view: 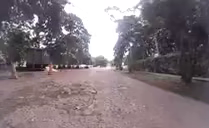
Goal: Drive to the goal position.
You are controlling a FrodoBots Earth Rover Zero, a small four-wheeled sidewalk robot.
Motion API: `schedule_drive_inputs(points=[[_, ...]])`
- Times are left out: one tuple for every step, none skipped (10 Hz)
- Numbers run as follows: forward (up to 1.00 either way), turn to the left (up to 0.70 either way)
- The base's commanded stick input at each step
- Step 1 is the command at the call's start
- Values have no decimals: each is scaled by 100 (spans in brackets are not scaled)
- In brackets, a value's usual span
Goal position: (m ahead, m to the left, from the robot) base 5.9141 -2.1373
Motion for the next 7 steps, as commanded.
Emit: schedule_drive_inputs(points=[[70,0],[70,0],[70,0],[70,0],[70,0],[70,0],[70,0]])
